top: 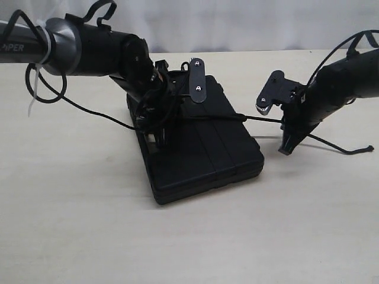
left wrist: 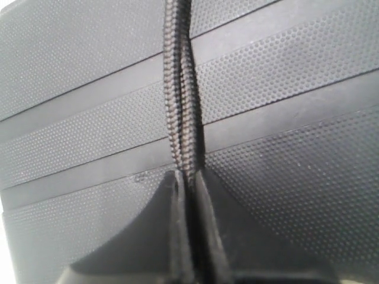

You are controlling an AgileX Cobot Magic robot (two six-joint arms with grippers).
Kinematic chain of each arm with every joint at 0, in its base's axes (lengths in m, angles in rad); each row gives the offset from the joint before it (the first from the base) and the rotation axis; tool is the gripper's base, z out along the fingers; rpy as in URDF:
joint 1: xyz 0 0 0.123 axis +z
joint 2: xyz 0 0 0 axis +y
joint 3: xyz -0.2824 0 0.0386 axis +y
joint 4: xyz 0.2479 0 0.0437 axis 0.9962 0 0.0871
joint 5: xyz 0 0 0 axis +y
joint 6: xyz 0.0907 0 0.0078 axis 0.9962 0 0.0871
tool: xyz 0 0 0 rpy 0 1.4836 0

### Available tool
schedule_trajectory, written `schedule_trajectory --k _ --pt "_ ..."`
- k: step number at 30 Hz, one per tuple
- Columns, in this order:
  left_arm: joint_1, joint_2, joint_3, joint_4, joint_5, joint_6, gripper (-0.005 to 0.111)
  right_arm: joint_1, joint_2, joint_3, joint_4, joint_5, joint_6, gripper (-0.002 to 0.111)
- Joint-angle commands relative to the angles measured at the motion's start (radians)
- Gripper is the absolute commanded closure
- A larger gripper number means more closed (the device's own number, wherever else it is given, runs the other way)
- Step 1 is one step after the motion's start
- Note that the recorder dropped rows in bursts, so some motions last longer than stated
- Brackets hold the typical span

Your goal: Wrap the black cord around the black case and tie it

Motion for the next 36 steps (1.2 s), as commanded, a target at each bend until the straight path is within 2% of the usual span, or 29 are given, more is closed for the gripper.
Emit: schedule_trajectory --k 1,4,11,16,18,24,25,26,27,28,33,35,36 --pt "0.009 0.01 0.013 0.053 0.087 -0.007 0.107 -0.014 0.001 0.007 -0.072 0.031 0.02 0.104" --pt "0.009 0.01 0.013 0.057 0.117 -0.005 0.107 -0.014 0.001 0.007 -0.16 0.031 0.11 0.104" --pt "0.009 0.01 0.013 0.083 0.142 -0.003 0.107 -0.014 0.001 0.007 -0.166 0.031 0.129 0.104" --pt "0.009 0.01 0.013 0.083 0.14 -0.003 0.107 -0.045 0.001 0.007 -0.308 0.161 0.206 0.08" --pt "0.009 0.01 0.013 0.083 0.14 -0.003 0.107 -0.081 0.001 0.007 -0.336 0.173 0.271 0.078" --pt "0.009 0.01 0.013 0.083 0.138 -0.005 0.107 -0.189 0.001 0.007 -0.354 0.236 0.314 0.081" --pt "0.009 0.01 0.013 0.083 0.138 -0.005 0.107 -0.196 0.001 0.007 -0.36 0.24 0.319 0.085" --pt "0.009 0.01 0.013 0.083 0.138 -0.005 0.107 -0.201 0.001 0.007 -0.372 0.249 0.319 0.096" --pt "0.009 0.01 0.013 0.083 0.138 -0.005 0.107 -0.201 0.001 0.007 -0.382 0.256 0.319 0.102" --pt "0.009 0.01 0.013 0.083 0.136 -0.005 0.107 -0.201 0.001 0.007 -0.388 0.258 0.33 0.104" --pt "0.009 0.01 0.013 0.065 0.078 -0.048 0.106 -0.199 0.001 0.005 -0.391 0.252 0.38 0.104" --pt "0.009 0.01 0.013 0.065 0.078 -0.05 0.101 -0.199 0.001 0.005 -0.392 0.258 0.392 0.104" --pt "0.009 0.01 0.013 0.065 0.078 -0.05 0.09 -0.199 0.001 0.005 -0.392 0.258 0.398 0.104"
